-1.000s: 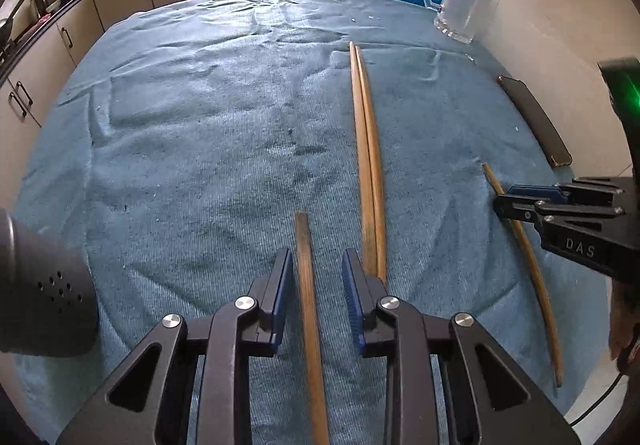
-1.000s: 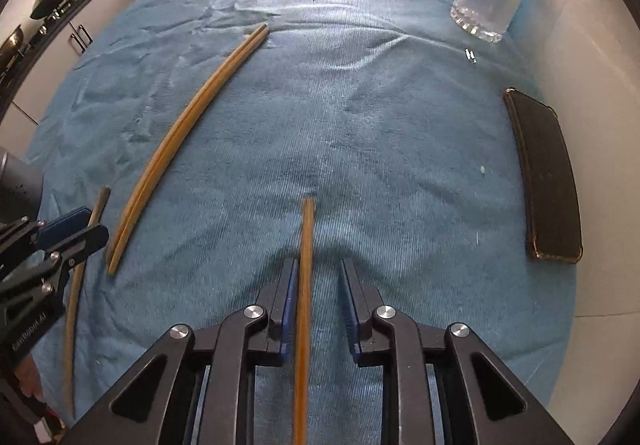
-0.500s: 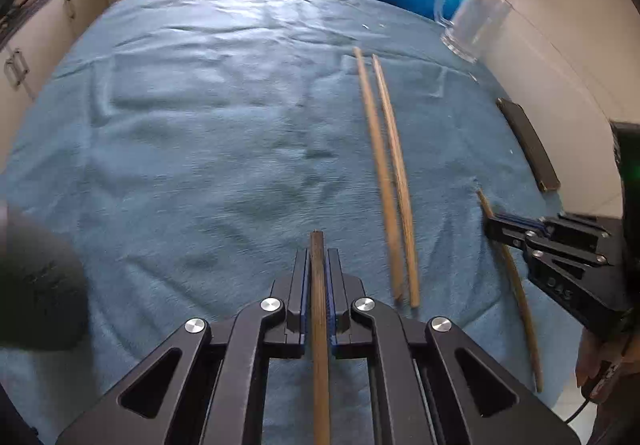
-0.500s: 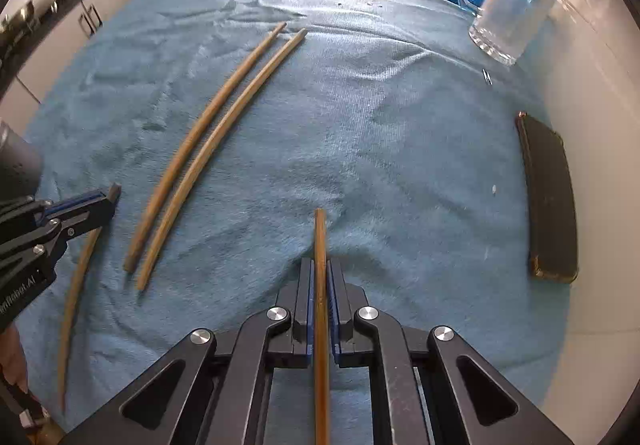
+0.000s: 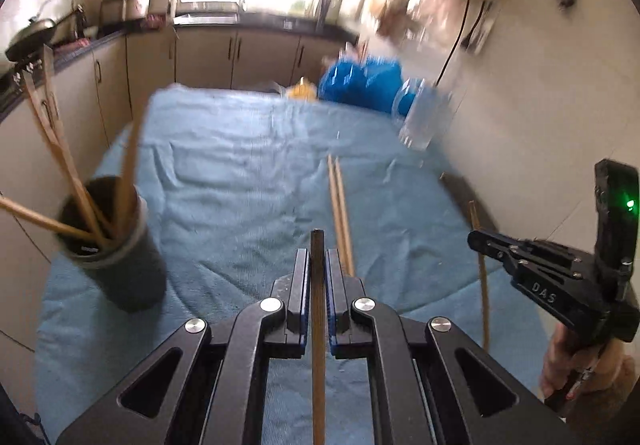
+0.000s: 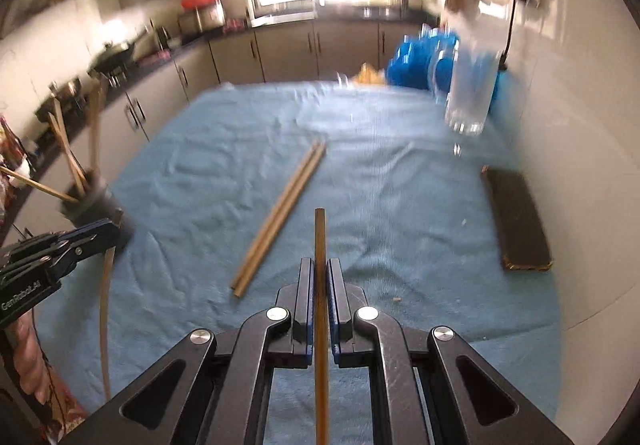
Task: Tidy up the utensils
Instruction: 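Carry both chopsticks over the black holder and open both grippers to drop them in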
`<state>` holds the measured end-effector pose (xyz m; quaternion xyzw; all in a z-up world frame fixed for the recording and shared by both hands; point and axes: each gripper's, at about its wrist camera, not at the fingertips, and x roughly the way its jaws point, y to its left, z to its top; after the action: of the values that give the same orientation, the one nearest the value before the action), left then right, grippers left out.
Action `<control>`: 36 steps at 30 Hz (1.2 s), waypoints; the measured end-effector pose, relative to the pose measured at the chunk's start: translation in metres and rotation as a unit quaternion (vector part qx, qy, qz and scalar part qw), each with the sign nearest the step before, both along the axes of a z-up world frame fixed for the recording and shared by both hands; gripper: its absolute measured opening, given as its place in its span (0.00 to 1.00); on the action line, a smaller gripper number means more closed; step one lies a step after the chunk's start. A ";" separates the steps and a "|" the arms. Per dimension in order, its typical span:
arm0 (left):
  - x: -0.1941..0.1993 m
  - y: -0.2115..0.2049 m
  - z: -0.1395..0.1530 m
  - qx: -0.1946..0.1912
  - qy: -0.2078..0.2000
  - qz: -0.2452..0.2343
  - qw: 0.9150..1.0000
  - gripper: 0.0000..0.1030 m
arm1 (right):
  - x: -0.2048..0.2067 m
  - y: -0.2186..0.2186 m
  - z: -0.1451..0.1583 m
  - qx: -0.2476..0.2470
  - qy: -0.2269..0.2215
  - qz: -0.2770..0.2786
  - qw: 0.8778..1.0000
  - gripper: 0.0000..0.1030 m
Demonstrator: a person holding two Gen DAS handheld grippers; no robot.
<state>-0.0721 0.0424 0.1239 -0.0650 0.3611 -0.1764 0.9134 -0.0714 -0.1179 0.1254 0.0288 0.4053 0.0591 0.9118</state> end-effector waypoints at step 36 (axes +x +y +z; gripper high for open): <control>-0.058 0.138 0.129 -0.059 -0.196 0.151 0.967 0.06 | -0.021 0.104 0.121 0.060 -0.183 0.067 0.979 0.06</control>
<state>-0.1305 0.1802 0.2534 -0.1363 0.1500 -0.0665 0.9770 -0.0920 -0.0138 0.2460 0.0450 0.2280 0.1481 0.9613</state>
